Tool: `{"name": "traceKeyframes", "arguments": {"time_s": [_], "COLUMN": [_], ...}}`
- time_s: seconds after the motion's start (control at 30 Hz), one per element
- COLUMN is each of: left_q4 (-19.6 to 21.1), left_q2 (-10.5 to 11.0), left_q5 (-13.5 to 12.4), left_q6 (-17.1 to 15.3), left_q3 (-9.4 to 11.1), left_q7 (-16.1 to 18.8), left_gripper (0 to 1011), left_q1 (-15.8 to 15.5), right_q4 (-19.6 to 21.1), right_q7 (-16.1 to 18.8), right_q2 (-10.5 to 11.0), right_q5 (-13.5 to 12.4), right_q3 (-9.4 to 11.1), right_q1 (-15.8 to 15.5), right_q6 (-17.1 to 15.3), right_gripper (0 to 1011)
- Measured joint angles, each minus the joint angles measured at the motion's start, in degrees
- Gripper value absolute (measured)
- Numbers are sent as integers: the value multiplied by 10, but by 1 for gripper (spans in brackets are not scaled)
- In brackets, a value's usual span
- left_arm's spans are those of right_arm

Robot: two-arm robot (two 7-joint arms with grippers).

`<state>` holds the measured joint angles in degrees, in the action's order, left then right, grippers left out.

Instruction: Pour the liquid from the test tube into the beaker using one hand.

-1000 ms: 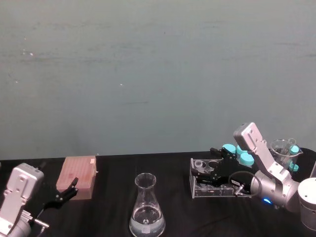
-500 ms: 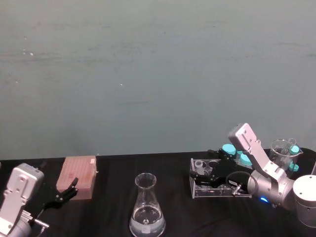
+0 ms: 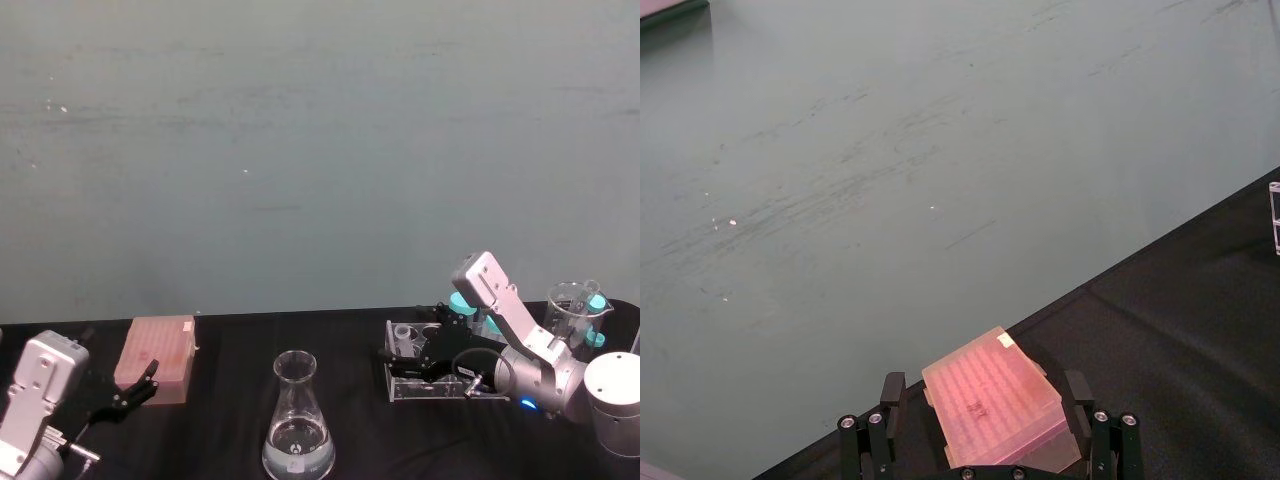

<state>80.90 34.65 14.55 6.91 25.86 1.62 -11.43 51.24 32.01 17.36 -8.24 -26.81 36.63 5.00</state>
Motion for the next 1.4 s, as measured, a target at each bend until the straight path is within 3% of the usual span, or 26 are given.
{"name": "traceKeyframes", "arguments": {"time_s": [1.17, 1.4], "left_q4": [0, 0], "left_q2": [0, 0], "left_q5": [0, 0], "left_q6": [0, 0], "left_q3": [0, 0], "left_q7": [0, 0], "left_gripper": [1000, 1000], "left_q1": [0, 0], "right_q4": [-17, -17], "right_q7": [0, 0], "right_q2": [-6, -6], "right_q5": [8, 8], "right_q3": [0, 0], "right_q1": [6, 6], "right_q6": [2, 1], "right_gripper": [1000, 843]}}
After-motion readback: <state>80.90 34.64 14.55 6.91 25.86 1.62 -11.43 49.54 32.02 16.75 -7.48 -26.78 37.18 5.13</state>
